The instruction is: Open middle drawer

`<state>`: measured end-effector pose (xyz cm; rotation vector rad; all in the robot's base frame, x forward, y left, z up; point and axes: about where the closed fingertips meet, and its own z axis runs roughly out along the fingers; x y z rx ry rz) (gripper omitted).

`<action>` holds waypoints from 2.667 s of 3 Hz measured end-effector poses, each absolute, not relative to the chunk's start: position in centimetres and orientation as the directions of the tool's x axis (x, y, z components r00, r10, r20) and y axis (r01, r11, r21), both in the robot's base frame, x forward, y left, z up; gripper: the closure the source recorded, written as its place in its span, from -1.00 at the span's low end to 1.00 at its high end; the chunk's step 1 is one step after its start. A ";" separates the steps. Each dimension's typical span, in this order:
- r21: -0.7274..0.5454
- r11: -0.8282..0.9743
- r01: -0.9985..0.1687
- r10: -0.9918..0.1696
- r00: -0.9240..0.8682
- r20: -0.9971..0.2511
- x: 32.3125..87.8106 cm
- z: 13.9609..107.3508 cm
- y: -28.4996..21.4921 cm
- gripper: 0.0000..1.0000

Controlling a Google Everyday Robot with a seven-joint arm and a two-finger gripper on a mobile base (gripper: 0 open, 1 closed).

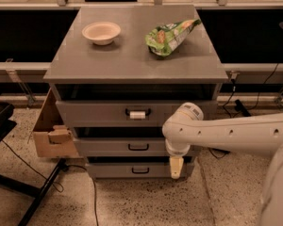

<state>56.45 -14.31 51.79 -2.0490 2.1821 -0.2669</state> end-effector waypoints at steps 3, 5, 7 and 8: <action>-0.162 0.079 -0.984 -0.995 -0.087 0.040 63.1 45.1 -14.0 -0.96; -0.098 0.139 -0.985 -0.990 -0.142 0.020 62.5 43.4 -15.2 -0.04; -0.089 0.172 -0.981 -0.985 -0.174 0.016 62.0 43.8 -16.1 0.23; -0.089 0.172 -0.981 -0.985 -0.174 0.016 62.0 43.8 -16.1 -0.23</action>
Offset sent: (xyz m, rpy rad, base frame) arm 0.0718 0.0050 -0.0630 -0.0400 0.0364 -0.0100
